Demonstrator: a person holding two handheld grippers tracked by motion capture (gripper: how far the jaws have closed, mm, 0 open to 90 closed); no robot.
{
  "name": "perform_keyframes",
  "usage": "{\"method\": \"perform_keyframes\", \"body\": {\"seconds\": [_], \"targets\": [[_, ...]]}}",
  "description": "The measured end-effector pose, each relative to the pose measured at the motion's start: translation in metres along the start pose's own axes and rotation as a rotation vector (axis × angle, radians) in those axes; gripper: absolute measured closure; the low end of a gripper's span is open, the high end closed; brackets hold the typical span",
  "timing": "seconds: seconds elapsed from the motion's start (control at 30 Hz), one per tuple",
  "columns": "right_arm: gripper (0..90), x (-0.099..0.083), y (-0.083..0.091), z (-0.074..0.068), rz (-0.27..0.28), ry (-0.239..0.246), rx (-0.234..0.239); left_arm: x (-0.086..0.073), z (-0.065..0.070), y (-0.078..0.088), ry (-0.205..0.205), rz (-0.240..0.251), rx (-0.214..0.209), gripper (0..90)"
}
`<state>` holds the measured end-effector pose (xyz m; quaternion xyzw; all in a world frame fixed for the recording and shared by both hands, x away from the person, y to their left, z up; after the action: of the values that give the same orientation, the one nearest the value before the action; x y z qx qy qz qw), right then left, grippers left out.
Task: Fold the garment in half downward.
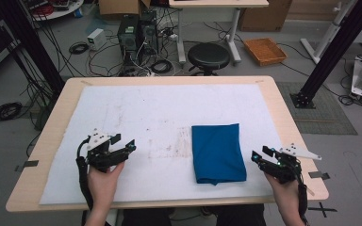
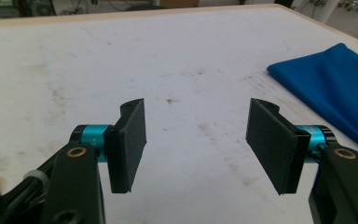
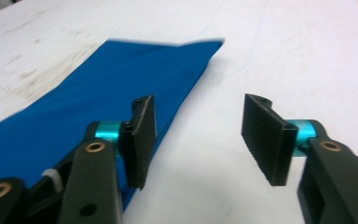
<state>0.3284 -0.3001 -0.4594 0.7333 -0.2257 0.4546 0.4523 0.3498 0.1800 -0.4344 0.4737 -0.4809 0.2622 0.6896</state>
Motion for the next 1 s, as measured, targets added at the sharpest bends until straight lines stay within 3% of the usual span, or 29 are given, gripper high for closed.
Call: {"method": "perform_keyframes", "body": {"seconds": [0.27,0.67,1.0], "targets": [[34.0,0.032,-0.008,0.023,0.052,-0.041,-0.003,-0.001,-0.019,0.018,-0.054,-0.019,-0.014,33.0],[28.2,0.032,-0.013,0.030,0.034,-0.033,0.009,-0.005,-0.017,0.027,-0.102,0.002,-0.019,31.2],[27.8,0.030,-0.016,0.032,0.017,-0.025,0.007,-0.007,-0.017,0.025,-0.104,-0.005,-0.017,31.3]]}}
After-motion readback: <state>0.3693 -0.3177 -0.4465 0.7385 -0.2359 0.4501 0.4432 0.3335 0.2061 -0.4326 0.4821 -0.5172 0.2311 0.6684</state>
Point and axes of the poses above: each handheld gripper's, and its own axes: y roughly backward along the jaws, x roughly out of its top, z roughly to its right, the point moved 7 cm from there along -y, roughly forward along the jaws, and after that the axes turned 3 degrees about x, right-handed, at the moved point
